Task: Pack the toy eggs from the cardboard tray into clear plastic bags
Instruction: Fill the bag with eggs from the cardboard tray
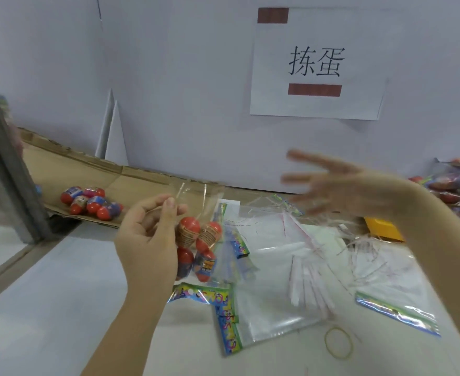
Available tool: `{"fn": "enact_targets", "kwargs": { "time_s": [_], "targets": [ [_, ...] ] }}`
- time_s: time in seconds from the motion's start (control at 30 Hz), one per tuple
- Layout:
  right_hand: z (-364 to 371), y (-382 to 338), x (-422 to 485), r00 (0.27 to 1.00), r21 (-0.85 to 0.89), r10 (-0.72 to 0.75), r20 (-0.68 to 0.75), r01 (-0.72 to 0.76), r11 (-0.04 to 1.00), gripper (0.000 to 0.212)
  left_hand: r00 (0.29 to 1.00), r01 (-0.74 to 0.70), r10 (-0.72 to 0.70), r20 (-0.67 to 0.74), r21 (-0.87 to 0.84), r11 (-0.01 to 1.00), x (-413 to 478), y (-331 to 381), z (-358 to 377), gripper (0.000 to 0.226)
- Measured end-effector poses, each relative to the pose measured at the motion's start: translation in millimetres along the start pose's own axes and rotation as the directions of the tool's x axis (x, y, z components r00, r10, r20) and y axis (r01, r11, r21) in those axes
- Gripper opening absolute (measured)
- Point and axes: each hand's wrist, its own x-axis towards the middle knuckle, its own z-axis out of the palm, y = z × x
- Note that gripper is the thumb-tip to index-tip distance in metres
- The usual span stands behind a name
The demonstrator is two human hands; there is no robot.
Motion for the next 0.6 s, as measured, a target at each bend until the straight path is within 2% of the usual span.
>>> {"fn": "enact_targets", "kwargs": {
  "time_s": [0.03,0.07,0.1,0.13,0.17,0.2,0.23,0.27,0.3,0.33,0.37,0.4,0.43,0.47,0.5,0.57,0.6],
  "targets": [
    [4,-1,-8,0.98,0.178,-0.109,0.163,0.08,0.981,0.036,1.0,-0.002,0.002,-0.004,0.0,1.0,0,0,-1,0.012],
    [8,1,-4,0.991,0.242,-0.115,0.062,0.097,0.965,0.04,1.0,-0.008,0.008,-0.002,0.006,1.0,-1,1,0,0.013],
    [-2,9,-5,0.993,0.279,-0.067,-0.098,0.092,0.956,0.042,1.0,-0.016,0.016,0.003,0.016,1.0,-3,2,0,0.014],
    [15,14,-11,0.988,-0.058,-0.067,-0.14,0.06,0.997,0.042,1.0,-0.02,0.02,0.01,0.026,0.999,-4,3,0,0.015],
    [16,16,-7,0.987,-0.297,0.103,-0.126,-0.136,0.945,0.043,1.0,-0.017,0.016,0.016,0.028,0.999,-4,2,0,0.015],
    [14,11,-8,0.999,-0.307,0.008,-0.033,-0.018,0.951,0.044,1.0,-0.011,0.011,0.02,0.031,0.999,-2,2,0,0.014],
    [10,11,-4,0.961,-0.203,-0.245,0.129,0.268,0.942,0.046,1.0,-0.002,0.002,0.02,0.031,1.0,-1,1,0,0.014],
    [13,8,-15,0.865,0.017,-0.458,0.204,0.465,0.885,0.047,1.0,0.009,-0.01,0.016,0.026,1.0,-1,0,0,0.014],
    [11,5,-19,0.886,0.414,-0.463,0.033,0.409,0.813,0.049,1.0,0.023,-0.023,0.012,0.007,1.0,0,0,0,0.014],
    [9,10,-9,0.903,0.276,-0.363,-0.229,0.418,0.865,0.048,0.999,0.04,-0.04,0.01,-0.022,0.999,0,0,0,0.013],
    [16,21,-3,0.885,0.205,-0.285,-0.368,0.377,0.903,0.044,0.998,0.069,-0.067,0.021,-0.064,0.996,0,2,0,0.012],
    [29,38,3,0.821,-0.064,-0.198,-0.536,0.195,0.979,0.037,0.994,0.109,-0.105,0.043,-0.109,0.988,0,3,1,0.011],
    [33,44,10,0.798,-0.105,-0.202,-0.567,0.173,0.979,0.03,0.984,0.17,-0.16,0.075,-0.153,0.973,0,5,2,0.01],
    [44,46,12,0.763,-0.163,-0.334,-0.553,0.294,0.942,0.024,0.966,0.248,-0.228,0.118,-0.201,0.948,-1,6,3,0.009],
    [58,44,11,0.817,0.024,-0.343,-0.464,0.398,0.917,0.021,0.938,0.335,-0.297,0.177,-0.256,0.907,-2,9,4,0.006],
    [88,44,9,0.894,0.156,-0.386,-0.228,0.424,0.892,0.027,0.858,0.496,-0.397,0.325,-0.328,0.804,-6,11,5,0.01],
    [102,47,12,0.919,0.116,-0.377,-0.119,0.39,0.914,0.035,0.815,0.551,-0.417,0.401,-0.318,0.772,-8,13,5,0.015]
  ]
}}
